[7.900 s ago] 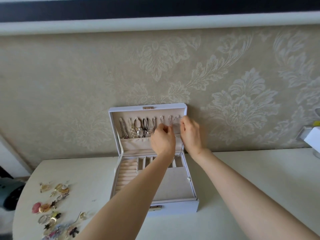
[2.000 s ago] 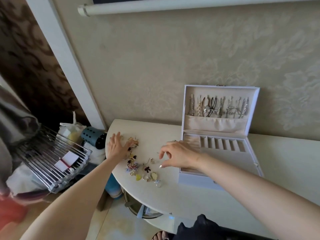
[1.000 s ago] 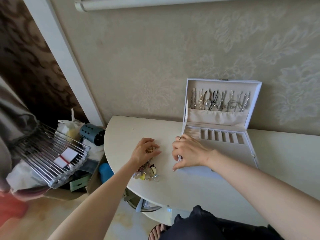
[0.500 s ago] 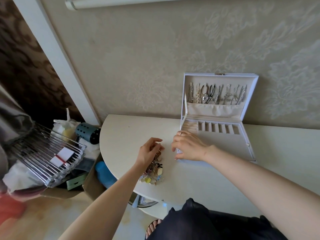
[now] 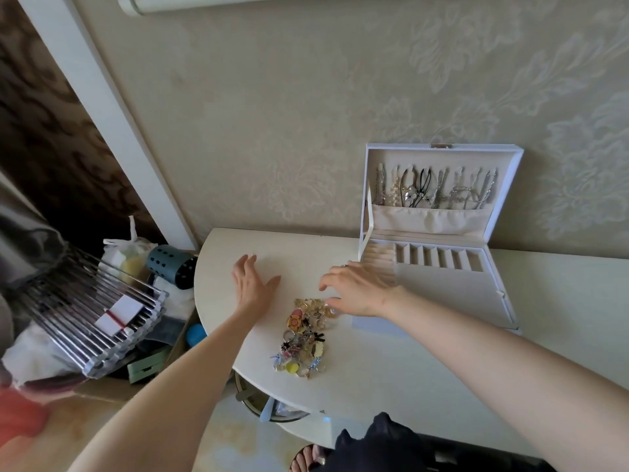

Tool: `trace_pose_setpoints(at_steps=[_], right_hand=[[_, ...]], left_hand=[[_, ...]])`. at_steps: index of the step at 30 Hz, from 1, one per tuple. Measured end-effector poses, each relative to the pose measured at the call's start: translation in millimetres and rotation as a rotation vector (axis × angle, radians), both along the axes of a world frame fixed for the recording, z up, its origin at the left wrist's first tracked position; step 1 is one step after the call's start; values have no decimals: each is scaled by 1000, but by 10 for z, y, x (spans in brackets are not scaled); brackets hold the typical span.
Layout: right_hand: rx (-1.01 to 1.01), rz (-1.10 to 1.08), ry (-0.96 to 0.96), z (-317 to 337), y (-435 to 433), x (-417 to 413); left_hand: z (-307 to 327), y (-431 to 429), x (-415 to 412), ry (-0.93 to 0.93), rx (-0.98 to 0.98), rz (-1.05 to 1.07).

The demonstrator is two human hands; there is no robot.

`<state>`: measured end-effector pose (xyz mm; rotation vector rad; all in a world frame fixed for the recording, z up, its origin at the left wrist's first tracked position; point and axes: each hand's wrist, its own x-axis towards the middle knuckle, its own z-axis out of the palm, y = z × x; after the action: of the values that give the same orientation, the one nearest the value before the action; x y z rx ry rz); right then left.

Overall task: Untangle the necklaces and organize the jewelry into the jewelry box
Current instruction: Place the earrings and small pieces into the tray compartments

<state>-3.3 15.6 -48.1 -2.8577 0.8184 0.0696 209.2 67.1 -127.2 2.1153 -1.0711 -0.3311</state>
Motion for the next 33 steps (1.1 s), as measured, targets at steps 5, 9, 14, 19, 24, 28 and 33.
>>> trace_pose_setpoints(at_steps=[5, 9, 14, 19, 24, 28, 33], right_hand=[[49, -16, -54, -25, -75, 37], [115, -25, -73, -41, -109, 1], [92, -23, -1, -39, -92, 34], [98, 2, 130, -89, 112, 236], [198, -52, 135, -145, 268, 377], [272, -98, 88, -170, 284, 396], [284, -136, 71, -181, 353, 362]], left_hand=[[14, -263, 305, -53, 140, -51], [49, -350, 412, -203, 273, -195], [103, -63, 195, -174, 214, -311], [85, 252, -36, -54, 126, -389], [118, 552, -346, 54, 56, -418], [157, 668, -472, 121, 72, -463], [173, 710, -457, 215, 190, -647]])
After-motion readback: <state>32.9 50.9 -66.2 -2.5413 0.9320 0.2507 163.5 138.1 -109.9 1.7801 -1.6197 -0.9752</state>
